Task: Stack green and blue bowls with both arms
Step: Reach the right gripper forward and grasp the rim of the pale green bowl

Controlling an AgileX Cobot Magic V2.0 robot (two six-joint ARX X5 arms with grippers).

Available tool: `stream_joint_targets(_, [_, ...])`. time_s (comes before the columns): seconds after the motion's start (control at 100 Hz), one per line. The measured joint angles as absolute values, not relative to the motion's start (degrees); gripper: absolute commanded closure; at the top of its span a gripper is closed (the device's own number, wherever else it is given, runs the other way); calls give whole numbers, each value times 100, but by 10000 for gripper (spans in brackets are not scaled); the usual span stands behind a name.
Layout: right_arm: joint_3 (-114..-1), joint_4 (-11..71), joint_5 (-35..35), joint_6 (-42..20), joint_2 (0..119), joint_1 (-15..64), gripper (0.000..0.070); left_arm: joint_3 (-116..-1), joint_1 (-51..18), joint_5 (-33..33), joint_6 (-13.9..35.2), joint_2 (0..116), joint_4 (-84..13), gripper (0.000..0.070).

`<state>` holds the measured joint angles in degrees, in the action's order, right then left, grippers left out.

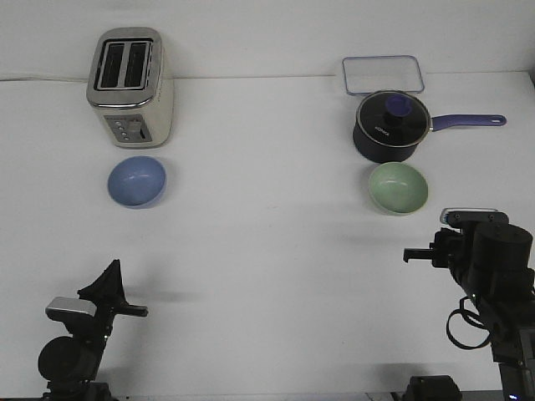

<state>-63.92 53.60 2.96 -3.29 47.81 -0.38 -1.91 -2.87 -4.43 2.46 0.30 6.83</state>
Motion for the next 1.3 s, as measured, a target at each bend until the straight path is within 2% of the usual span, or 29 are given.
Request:
stream_joint_targets(0.1, [-6392,5417,298,-329,4781,-38,244,-191,-287,-443,246,30,683,688])
stream_joint_targets(0.16, [-6392,5454,298,-329,4781,-38,195,-191,-287,-443,246,30,683,688])
stream_joint_targets(0.52, [-6517,5376,298,-388,5072,-40,188,-191,-287,-443,246,30,683,688])
stream_joint_targets(1.02, [-7542,4399,270,-180,7968,-637,188,-191,-287,-443,246,30,683,688])
stream_joint_targets(1.3, [-7710,3717,104,21,9238,-1022,188,-191,-287,-443,246,30,683,688])
